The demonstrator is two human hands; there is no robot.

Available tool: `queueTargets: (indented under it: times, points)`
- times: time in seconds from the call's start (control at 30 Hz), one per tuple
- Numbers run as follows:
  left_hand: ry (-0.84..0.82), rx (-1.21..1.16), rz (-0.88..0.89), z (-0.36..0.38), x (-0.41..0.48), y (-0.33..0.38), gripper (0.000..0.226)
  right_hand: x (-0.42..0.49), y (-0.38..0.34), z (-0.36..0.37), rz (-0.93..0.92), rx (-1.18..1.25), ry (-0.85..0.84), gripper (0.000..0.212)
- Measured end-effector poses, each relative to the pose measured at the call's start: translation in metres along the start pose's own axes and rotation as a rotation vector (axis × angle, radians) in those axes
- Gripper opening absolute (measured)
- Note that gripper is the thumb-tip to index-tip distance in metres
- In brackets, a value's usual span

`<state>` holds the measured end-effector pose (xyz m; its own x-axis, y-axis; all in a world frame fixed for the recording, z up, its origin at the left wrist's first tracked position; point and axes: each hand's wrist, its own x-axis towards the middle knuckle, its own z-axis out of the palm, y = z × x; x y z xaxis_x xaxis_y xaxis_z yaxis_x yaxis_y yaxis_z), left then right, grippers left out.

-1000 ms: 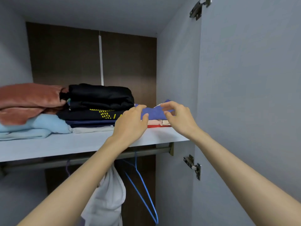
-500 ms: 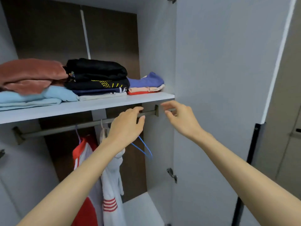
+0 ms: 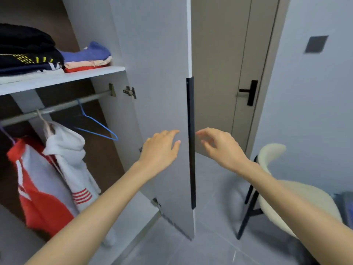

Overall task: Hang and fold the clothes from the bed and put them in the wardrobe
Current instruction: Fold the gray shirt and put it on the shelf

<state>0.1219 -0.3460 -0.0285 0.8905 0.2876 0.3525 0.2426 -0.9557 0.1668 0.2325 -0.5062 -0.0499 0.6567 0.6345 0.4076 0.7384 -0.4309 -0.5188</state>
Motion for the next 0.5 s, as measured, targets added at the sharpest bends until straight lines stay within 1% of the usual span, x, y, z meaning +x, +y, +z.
queueTargets:
  times: [0.1, 0.23, 0.5]
  points:
    - [-0.043, -0.026, 0.104, 0.030, -0.001, 0.060, 0.045, -0.047, 0.044, -0.032, 0.093, -0.062, 0.004, 0.031]
    - [-0.123, -0.056, 0.199, 0.071, -0.003, 0.147, 0.046, -0.114, 0.104, -0.083, 0.215, -0.135, 0.036, 0.031]
    - [-0.265, -0.144, 0.400, 0.143, -0.019, 0.332, 0.043, -0.262, 0.217, -0.178, 0.504, -0.193, 0.097, 0.028]
